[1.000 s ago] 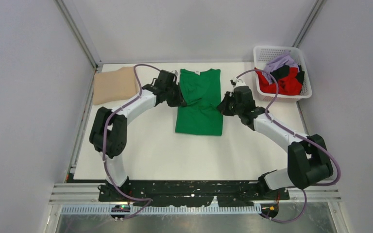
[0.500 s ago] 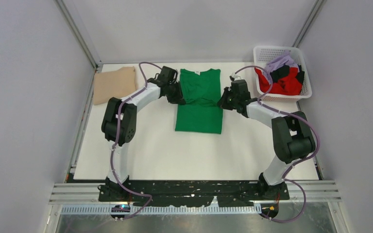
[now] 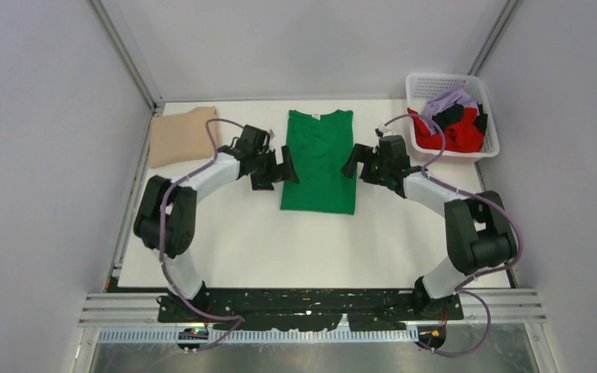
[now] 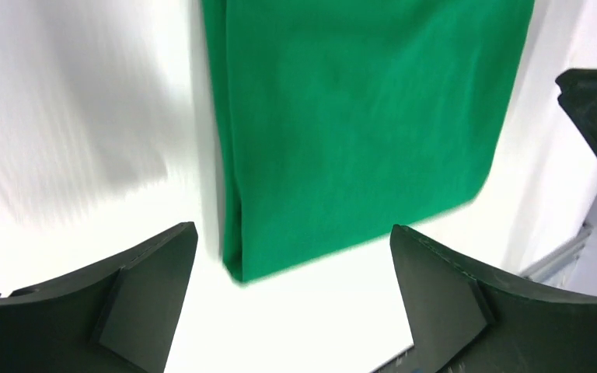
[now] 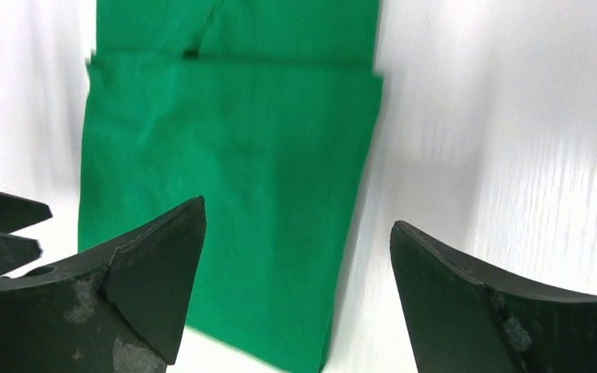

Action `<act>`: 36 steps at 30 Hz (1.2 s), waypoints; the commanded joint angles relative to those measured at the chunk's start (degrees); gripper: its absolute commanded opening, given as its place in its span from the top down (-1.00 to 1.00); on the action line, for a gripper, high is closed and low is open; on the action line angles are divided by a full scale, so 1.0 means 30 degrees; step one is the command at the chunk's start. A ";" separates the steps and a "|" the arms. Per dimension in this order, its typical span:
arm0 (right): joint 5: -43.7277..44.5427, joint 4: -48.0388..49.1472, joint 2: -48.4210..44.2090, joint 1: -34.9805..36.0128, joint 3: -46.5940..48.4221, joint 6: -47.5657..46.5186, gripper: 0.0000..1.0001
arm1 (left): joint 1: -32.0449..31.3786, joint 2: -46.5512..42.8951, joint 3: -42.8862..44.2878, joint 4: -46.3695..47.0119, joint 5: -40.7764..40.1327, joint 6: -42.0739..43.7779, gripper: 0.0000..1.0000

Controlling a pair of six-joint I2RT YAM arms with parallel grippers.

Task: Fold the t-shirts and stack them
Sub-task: Grab one side of the 2/3 rectangular tshirt with both arms

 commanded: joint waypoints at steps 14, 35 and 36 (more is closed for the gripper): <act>-0.0842 -0.1486 -0.7322 0.2368 -0.7498 0.0420 -0.83 | -0.0339 -0.5044 -0.9390 0.5311 0.1301 -0.2055 -0.40; -0.1201 -0.0174 -0.3138 0.3335 -0.5950 0.0335 0.79 | -0.0368 -0.2635 -0.7988 0.5616 0.2372 -0.2315 1.00; -0.1276 -0.0592 -0.3705 0.3487 -0.6053 0.0359 0.87 | -0.0394 -0.3178 -0.8437 0.5616 0.2300 -0.2337 1.00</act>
